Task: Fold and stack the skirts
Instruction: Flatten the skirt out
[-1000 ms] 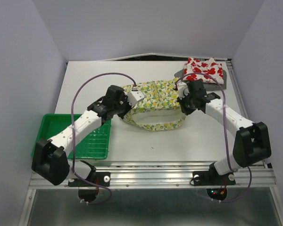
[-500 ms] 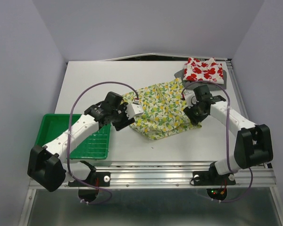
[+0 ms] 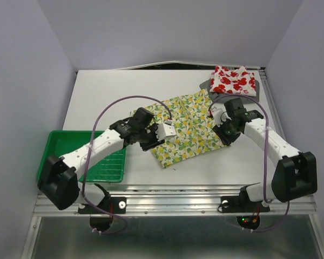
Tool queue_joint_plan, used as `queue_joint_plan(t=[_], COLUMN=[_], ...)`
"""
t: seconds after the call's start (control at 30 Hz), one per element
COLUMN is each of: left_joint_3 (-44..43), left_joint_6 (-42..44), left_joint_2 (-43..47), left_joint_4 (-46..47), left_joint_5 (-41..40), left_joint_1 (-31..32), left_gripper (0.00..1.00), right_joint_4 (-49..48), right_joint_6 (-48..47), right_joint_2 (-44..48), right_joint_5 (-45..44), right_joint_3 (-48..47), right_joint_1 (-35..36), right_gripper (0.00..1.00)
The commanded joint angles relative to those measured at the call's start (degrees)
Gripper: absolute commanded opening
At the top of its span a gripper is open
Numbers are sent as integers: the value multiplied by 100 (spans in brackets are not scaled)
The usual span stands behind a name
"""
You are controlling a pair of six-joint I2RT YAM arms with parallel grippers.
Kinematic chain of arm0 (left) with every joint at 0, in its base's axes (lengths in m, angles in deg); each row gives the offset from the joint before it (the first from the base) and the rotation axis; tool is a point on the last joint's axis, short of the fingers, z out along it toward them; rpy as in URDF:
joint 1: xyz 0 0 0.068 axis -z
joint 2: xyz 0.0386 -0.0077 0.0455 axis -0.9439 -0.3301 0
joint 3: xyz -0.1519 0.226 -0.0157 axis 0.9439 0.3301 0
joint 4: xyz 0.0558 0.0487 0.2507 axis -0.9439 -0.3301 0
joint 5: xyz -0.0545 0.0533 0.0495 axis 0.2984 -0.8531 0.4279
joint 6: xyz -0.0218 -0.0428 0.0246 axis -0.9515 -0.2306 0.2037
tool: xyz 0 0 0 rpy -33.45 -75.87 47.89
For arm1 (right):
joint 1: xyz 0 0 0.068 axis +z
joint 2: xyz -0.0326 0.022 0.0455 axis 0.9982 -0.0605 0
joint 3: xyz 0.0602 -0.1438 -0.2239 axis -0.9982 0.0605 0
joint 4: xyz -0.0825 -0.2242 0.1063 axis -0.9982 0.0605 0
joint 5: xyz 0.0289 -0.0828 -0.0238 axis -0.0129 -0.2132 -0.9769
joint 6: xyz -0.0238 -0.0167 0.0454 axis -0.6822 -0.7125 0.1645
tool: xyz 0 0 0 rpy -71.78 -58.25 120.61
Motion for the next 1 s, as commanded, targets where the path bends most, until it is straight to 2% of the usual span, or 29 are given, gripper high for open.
queue_joint_plan(t=[0.0, 0.3, 0.47, 0.57, 0.73, 0.87, 0.97], left_joint_3=[-225, 267, 636, 935, 1208, 1130, 866], left_joint_6=[-237, -290, -106, 105, 176, 44, -193], left_joint_2=[-402, -1368, -1746, -1888, -1529, -1107, -782], left_joint_4=[450, 1153, 1435, 1514, 1418, 1112, 848], left_joint_5=[-112, -771, -1245, -1422, -1246, -1212, -1001], left_joint_1=[523, 1437, 1517, 1517, 1675, 2245, 2291], left_gripper=[44, 35, 29, 27, 27, 28, 34], right_joint_4=[-344, -1075, -1067, -1058, -1093, -1032, -734], right_joint_6=[342, 695, 660, 633, 668, 826, 1011], right_joint_2=[-666, -1932, -2030, -1951, -1968, -2109, -1978], right_joint_5=[-268, -593, -857, -883, -936, -709, -287], right_joint_3=[-48, -56, 14, 58, -143, -538, -969], right_joint_1=[22, -31, -137, -137, -137, -137, -137], right_gripper=[39, 31, 25, 25, 26, 29, 35])
